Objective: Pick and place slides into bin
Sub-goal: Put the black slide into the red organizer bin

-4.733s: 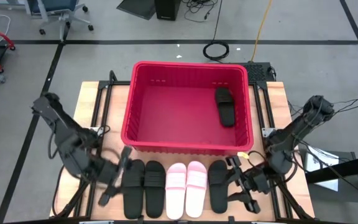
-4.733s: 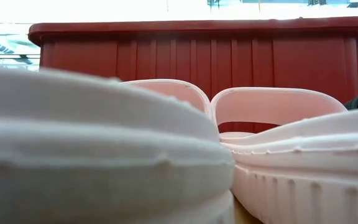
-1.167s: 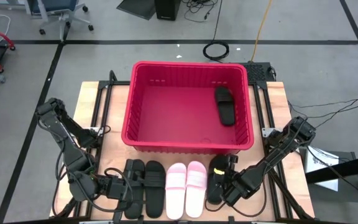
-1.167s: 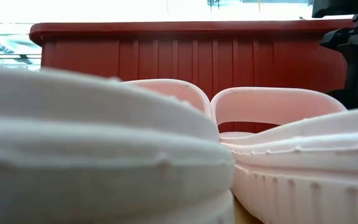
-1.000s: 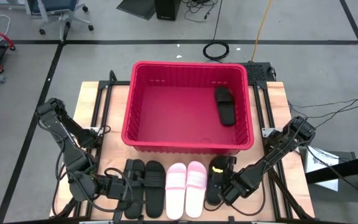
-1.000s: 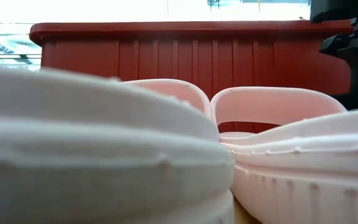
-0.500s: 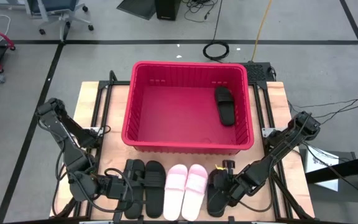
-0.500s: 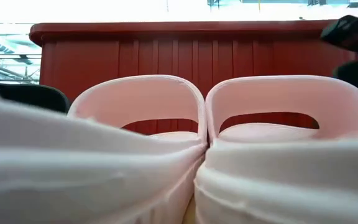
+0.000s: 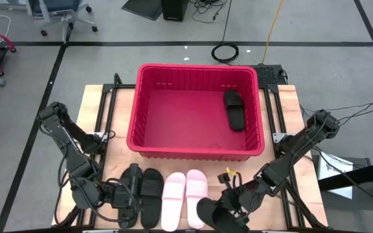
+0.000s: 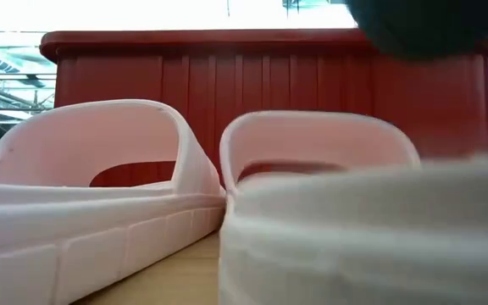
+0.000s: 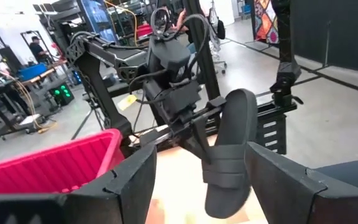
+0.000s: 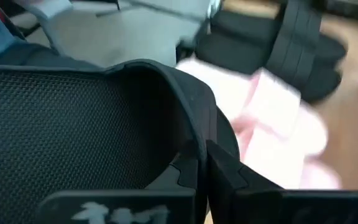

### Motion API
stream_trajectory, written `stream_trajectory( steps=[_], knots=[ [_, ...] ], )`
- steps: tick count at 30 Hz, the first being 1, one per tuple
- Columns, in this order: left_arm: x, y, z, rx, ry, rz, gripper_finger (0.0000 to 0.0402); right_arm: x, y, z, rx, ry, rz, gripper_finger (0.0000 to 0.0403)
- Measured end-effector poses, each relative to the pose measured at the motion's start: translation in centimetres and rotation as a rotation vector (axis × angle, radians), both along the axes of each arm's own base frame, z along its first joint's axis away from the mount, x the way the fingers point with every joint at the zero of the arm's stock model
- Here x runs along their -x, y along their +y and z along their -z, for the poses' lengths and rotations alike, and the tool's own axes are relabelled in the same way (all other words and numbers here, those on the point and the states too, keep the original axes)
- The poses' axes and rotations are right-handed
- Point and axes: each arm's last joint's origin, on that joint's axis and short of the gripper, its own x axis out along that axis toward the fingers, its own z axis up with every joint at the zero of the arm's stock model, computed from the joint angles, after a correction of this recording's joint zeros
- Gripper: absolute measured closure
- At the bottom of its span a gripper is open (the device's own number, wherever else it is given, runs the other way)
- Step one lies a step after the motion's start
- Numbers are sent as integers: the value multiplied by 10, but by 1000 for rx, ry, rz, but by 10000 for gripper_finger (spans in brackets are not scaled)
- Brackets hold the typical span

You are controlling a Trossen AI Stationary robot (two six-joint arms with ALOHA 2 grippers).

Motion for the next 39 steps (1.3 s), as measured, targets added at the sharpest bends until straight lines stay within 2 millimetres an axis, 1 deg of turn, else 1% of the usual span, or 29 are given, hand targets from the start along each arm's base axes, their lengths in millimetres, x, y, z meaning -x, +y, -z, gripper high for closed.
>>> stream_trajectory(
  steps=[5, 10, 16, 21, 26, 30, 33, 39],
  knots=[
    [1, 12, -8, -5, -13, -21, 153, -5, -6, -12, 39, -107, -46, 402],
    [-8, 33, -13, -21, -9, -81, 153, -6, -18, -28, 62, -190, -53, 402],
    [-9, 65, -25, -8, -9, -120, 153, 3, -30, -48, 159, -298, -59, 402],
    [-7, 87, -33, -16, -7, -176, 153, 13, -42, -64, 260, -367, 7, 402],
    [-7, 107, -35, -47, 16, -228, 153, 22, -55, -72, 395, -384, 81, 402],
    [-6, 124, -40, -55, 17, -209, 153, 25, -71, -80, 472, -394, 164, 402],
    [-4, 140, -43, -65, 26, -212, 153, 26, -88, -86, 495, -384, 207, 402],
    [0, 177, -48, -66, 37, -242, 153, 27, -129, -94, 551, -338, 319, 402]
  ],
)
